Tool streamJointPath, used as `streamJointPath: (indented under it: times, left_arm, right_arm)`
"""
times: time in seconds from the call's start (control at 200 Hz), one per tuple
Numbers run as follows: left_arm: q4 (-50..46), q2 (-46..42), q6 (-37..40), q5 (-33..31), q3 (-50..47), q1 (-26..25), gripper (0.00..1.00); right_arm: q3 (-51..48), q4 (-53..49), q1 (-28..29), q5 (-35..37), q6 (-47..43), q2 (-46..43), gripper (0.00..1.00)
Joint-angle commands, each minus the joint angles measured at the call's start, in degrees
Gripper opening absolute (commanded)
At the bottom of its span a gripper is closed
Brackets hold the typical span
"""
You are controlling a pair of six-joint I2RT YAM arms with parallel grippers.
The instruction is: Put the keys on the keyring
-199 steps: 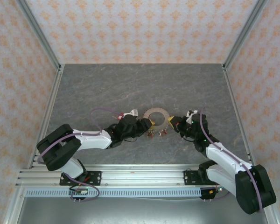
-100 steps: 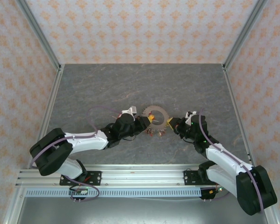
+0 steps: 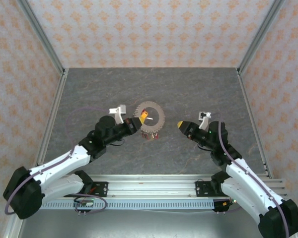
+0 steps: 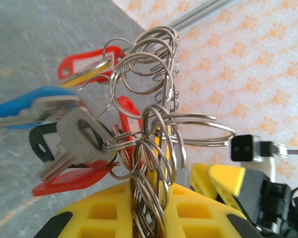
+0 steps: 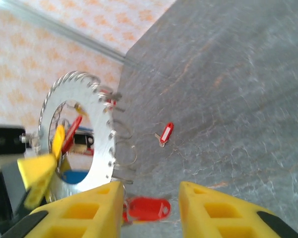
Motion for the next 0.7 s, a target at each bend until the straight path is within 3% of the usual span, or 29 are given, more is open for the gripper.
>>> streamJointPath:
  times: [0.0,0.14,0.275,0.43,0.545,0.696]
  left_arm:
    - [2.93,-2.79,4.26,9.98,-1.92,4.98,0.00]
    - [4.98,-2.52,5.55,18.21,-1.32,9.01,0.00]
    - [7.03,-1.16,7.83,25.62,0.30,11.22,0.00]
    - [2.46,-1.42,14.08,27.98,3.56,11.43,0.00]
    - [4.85,-1.47,14.71,26.55,3.44,11.42,0.00]
    - [9.42,-1.15,14.57,23.95,1.71,11.41,0.00]
  right_arm:
    - [4.20,-3.67,6.38,6.43,-14.95,-0.27,0.33]
    - [3.88,-0.81,17.00,16.46,-29.90,1.48,0.30]
    - [-0.95,9.51,22.74,22.57,-42.53,2.55,0.28]
    - [-7.15,21.15,24.77,20.72,-58.12,3.02,0.27]
    - [-9.69,24.73,24.88,15.48,-68.87,3.56,0.26]
    - [-10.58,27.05,24.89,12.90,-74.83,5.26,0.26]
